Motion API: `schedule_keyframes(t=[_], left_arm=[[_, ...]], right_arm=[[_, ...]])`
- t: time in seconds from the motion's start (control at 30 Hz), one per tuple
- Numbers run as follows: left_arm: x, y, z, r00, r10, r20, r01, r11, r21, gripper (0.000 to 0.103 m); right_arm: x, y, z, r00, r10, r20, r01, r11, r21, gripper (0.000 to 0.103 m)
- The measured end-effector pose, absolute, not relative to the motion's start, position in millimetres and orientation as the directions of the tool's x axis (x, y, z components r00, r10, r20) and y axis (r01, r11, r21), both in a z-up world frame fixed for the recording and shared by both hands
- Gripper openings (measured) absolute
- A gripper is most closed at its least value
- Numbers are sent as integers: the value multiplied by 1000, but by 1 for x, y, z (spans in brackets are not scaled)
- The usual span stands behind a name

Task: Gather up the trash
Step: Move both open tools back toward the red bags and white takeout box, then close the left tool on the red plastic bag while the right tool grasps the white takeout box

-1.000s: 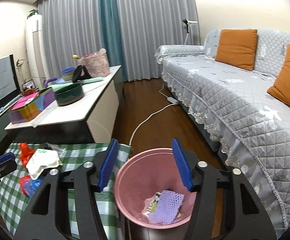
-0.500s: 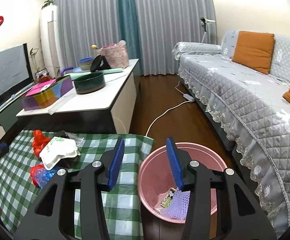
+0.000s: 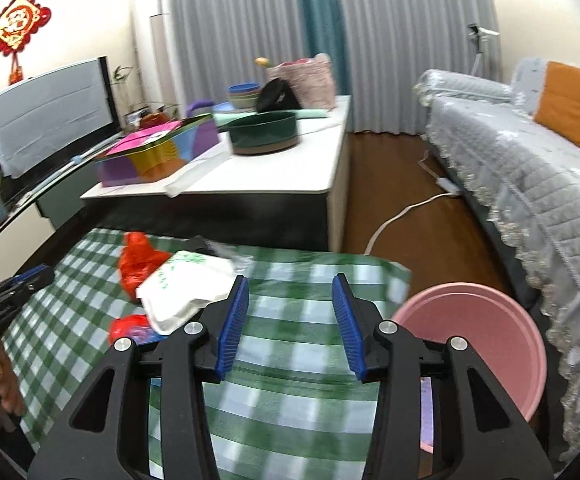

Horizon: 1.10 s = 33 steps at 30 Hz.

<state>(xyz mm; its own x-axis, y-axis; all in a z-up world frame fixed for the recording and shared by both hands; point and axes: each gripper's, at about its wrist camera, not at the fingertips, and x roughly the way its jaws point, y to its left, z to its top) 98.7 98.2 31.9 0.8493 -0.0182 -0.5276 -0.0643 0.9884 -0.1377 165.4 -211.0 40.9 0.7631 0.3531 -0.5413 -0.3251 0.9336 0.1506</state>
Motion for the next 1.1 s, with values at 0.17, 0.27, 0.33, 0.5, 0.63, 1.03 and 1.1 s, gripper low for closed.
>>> schedule_keyframes(t=[0.17, 0.27, 0.33, 0.5, 0.63, 1.03, 1.1], left_arm=[[114, 100, 24, 845, -14, -534, -69, 988, -136, 27], [124, 100, 21, 845, -10, -534, -71, 989, -130, 27], [132, 100, 19, 845, -6, -535, -72, 990, -125, 27], [148, 95, 15, 850, 2, -527, -65, 993, -102, 27], [160, 91, 12, 856, -4, -516, -46, 995, -84, 27], [195, 82, -4, 844, -30, -535, -14, 997, -78, 46], [200, 82, -8, 838, -29, -545, -18, 997, -79, 46]], right_arm=[[177, -183, 29, 728, 407, -551, -380, 909, 170, 44], [186, -170, 21, 704, 436, -561, -404, 895, 188, 44], [193, -162, 13, 682, 453, -574, -416, 886, 206, 44], [214, -152, -9, 615, 507, -604, -419, 859, 294, 49], [229, -149, -24, 538, 595, -597, -413, 803, 429, 61], [251, -134, -51, 424, 662, -619, -375, 750, 545, 66], [253, -130, -53, 414, 670, -616, -378, 742, 553, 66]])
